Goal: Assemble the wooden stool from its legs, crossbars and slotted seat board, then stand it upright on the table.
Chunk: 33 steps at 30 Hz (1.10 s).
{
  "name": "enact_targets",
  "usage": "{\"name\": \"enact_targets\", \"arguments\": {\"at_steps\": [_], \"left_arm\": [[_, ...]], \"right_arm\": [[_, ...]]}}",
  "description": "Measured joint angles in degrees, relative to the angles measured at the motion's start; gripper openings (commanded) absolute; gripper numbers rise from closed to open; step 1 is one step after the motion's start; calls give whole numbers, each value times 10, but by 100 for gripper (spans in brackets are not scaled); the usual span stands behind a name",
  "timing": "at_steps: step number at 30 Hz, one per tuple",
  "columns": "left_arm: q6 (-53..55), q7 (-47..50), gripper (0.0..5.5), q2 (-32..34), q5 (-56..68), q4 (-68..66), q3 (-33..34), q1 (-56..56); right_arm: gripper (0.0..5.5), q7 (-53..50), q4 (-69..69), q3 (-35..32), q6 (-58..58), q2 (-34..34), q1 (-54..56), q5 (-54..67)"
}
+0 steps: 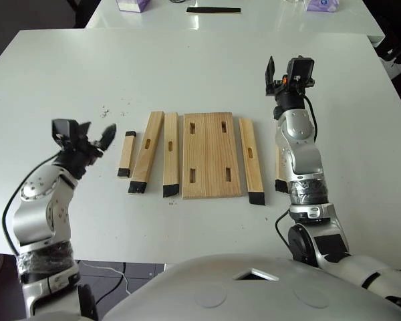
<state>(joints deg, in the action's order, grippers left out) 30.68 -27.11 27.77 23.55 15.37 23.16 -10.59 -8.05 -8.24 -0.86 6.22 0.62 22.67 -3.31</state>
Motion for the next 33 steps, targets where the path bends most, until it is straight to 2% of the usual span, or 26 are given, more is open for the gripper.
{"name": "enact_targets", "arguments": {"at_steps": [3,8,18,28,33], "left_arm": [[13,-6,358,-6,0,23,-18,-44],[14,8,358,-17,-13,20,-45,-56],[0,29,358,-19,-31,-10,-52,-53],[-12,36,358,-19,-38,-5,-50,-96],[-3,45,286,-18,-40,32,-54,-133]], "right_arm": [[358,-5,7,-6,0,-2,-12,0],[358,-10,8,-9,0,-2,-25,0],[358,-13,9,-8,-3,2,-47,0],[358,-15,8,-8,-12,1,-69,-2],[358,-19,9,-8,-13,3,-81,-3]]}}
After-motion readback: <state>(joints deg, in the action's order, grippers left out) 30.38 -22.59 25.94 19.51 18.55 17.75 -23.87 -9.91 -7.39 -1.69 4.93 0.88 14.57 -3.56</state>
